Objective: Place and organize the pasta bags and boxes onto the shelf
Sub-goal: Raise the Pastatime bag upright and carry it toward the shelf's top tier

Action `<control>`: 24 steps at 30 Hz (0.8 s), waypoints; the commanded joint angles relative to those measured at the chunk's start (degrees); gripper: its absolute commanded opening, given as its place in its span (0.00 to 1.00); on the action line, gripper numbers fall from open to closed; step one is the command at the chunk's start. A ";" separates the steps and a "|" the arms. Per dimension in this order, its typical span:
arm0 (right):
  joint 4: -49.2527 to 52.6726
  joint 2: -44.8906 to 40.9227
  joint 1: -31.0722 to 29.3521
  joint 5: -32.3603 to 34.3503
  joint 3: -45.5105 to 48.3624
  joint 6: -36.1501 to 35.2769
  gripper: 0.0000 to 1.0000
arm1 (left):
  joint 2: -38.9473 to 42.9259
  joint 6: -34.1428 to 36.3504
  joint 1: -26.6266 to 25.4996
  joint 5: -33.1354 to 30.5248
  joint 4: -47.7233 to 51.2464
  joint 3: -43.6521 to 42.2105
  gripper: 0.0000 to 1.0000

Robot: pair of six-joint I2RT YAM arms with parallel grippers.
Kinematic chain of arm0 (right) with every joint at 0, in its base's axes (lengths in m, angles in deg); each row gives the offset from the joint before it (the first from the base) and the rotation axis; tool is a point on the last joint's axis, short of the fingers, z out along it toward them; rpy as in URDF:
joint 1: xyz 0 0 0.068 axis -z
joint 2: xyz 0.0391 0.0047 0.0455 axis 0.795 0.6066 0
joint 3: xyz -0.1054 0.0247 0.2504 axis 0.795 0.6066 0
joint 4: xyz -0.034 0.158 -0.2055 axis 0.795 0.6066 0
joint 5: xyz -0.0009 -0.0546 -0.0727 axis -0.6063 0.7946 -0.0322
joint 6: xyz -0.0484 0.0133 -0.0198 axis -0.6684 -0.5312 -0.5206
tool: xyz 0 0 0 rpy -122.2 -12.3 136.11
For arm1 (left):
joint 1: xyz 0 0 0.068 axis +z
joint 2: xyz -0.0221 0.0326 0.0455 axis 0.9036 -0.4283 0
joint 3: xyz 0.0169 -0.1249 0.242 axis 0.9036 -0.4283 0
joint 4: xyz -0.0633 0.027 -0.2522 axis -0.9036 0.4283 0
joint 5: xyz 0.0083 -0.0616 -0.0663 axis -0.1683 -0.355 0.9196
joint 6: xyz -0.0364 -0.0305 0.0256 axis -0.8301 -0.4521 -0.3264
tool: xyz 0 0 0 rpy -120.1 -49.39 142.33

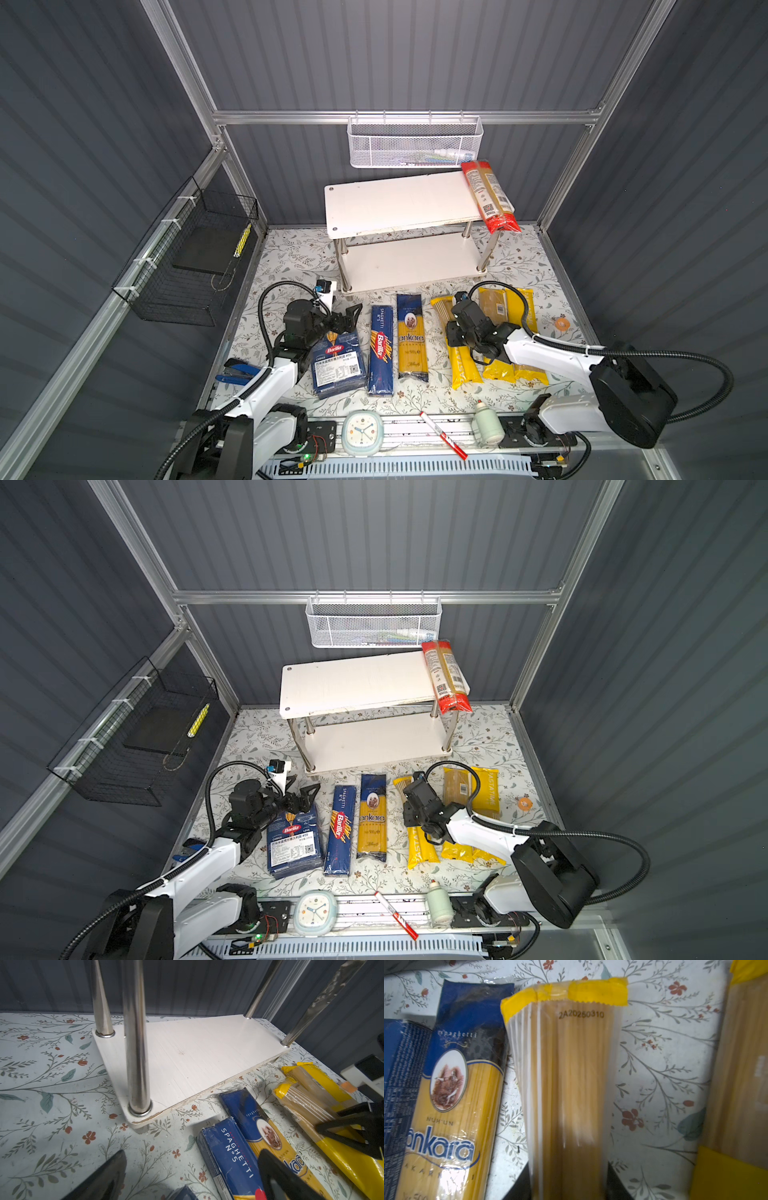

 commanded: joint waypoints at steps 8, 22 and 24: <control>5.32 -10.03 -0.14 2.33 -5.98 -2.17 0.30 | -0.66 -1.20 -2.44 5.12 2.63 6.62 0.99; 18.89 -16.42 -0.18 3.03 -17.20 -6.11 0.31 | -9.89 -0.52 -8.16 7.34 -9.24 5.50 0.99; 20.55 -16.66 -0.18 3.06 -19.13 -6.60 0.31 | -9.76 0.76 -8.75 6.07 -8.03 5.06 0.99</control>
